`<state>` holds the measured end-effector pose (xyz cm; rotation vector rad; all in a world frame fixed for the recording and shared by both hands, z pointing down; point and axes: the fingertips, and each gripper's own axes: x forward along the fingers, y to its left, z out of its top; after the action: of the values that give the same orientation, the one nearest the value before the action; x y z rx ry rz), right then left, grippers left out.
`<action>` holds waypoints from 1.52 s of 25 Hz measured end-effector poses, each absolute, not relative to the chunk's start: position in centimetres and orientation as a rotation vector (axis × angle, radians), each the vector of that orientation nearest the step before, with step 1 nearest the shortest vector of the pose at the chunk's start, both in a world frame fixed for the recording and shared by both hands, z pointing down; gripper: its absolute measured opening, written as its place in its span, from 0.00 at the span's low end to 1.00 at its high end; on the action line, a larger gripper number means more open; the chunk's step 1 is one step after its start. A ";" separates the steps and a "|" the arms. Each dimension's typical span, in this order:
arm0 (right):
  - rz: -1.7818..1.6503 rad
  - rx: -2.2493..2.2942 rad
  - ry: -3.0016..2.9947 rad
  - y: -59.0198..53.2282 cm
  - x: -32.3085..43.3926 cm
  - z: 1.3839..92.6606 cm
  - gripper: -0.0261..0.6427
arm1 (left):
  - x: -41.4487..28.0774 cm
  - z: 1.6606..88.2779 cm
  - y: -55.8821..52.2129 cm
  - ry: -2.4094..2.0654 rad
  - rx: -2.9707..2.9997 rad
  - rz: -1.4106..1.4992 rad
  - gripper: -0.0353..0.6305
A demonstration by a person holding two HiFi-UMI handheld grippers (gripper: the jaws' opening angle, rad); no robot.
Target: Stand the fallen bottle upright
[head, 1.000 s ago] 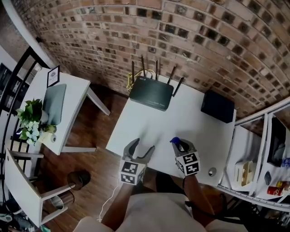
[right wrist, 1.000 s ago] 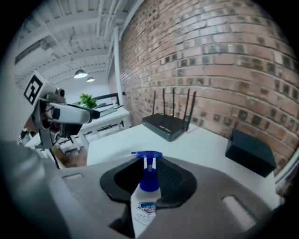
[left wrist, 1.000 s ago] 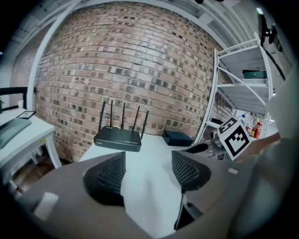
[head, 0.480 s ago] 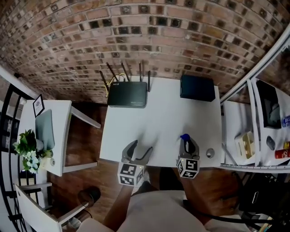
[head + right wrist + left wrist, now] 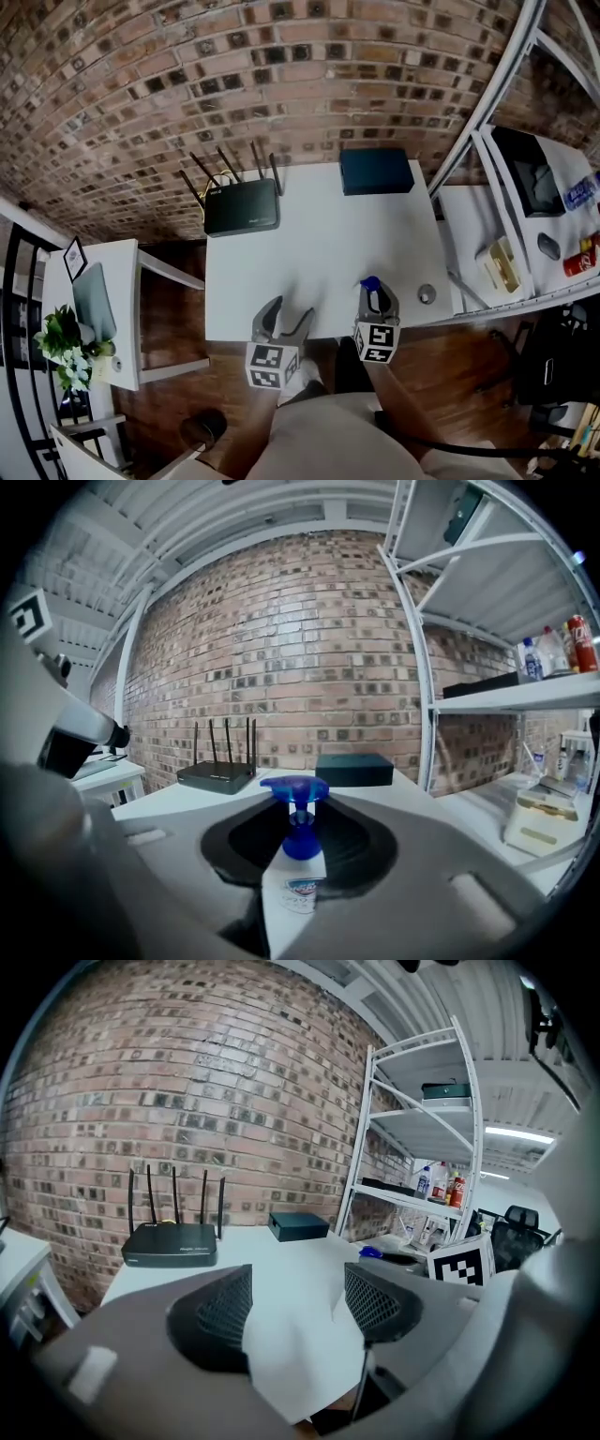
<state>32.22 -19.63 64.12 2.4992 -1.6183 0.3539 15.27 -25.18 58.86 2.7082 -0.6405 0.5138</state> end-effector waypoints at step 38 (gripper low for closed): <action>-0.056 2.515 -2.034 6.9 28.2 43.5 0.69 | 13.1 45.3 -2.0 -1.100 2.868 0.044 0.54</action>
<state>28.25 6.90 43.51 2.5147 -2.0336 -0.0559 13.13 -1.99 45.26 2.8677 -1.1003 0.0437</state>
